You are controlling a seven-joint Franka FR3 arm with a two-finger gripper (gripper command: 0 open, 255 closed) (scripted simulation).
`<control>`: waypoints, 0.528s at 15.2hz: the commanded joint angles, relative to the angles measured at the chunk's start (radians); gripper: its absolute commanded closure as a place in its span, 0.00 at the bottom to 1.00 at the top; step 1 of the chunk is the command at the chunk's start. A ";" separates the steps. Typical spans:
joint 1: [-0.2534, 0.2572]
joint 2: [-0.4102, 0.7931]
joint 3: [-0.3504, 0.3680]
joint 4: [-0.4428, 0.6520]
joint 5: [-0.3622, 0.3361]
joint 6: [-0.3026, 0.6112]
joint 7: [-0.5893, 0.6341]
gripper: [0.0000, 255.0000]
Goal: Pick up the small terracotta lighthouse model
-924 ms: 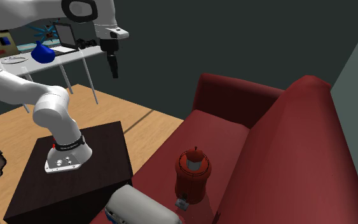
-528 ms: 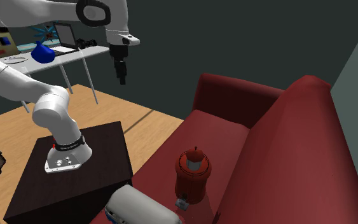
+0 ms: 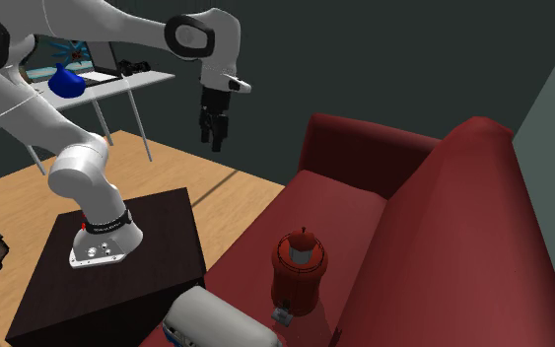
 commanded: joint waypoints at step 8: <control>-0.045 0.361 -0.053 0.225 -0.182 0.009 -0.164 0.00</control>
